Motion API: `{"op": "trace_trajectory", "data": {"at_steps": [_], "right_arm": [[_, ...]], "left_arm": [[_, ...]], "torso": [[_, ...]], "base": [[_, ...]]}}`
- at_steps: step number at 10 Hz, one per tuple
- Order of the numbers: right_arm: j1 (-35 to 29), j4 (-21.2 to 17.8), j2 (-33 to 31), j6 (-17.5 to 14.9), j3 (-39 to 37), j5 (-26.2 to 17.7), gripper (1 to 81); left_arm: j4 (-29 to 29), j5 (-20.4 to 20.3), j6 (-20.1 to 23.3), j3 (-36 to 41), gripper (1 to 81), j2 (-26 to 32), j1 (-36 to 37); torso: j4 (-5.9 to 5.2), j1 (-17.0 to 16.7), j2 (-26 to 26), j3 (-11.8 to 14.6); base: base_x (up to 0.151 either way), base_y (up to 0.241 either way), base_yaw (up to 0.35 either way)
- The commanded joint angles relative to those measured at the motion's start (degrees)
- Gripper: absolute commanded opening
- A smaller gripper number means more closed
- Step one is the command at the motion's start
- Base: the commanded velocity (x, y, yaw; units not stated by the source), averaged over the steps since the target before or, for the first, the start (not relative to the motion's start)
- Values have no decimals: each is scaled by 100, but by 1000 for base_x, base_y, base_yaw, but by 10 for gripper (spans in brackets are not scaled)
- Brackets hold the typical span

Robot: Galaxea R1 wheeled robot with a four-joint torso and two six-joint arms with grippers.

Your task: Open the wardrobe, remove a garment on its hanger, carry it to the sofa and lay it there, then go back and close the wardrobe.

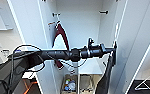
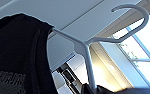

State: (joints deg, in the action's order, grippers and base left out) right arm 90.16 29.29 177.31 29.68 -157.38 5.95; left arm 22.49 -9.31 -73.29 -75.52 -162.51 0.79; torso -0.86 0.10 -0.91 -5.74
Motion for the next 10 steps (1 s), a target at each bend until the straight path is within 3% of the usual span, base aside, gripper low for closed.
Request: {"op": "trace_trajectory", "data": {"at_steps": [1,4,10], "right_arm": [[-161,51,62,-15,42,-261,811],[-178,59,61,-15,68,-270,811],[-186,50,61,-15,51,-261,811]], "left_arm": [[115,-317,122,116,10,8,953],[115,-317,140,169,10,52,909],[475,-282,131,257,10,201,558]], "torso": [[0,0,0,0],[0,-2,0,0],[0,-5,-2,0]], "base": [[-119,0,0],[-94,0,0],[0,0,0]]}}
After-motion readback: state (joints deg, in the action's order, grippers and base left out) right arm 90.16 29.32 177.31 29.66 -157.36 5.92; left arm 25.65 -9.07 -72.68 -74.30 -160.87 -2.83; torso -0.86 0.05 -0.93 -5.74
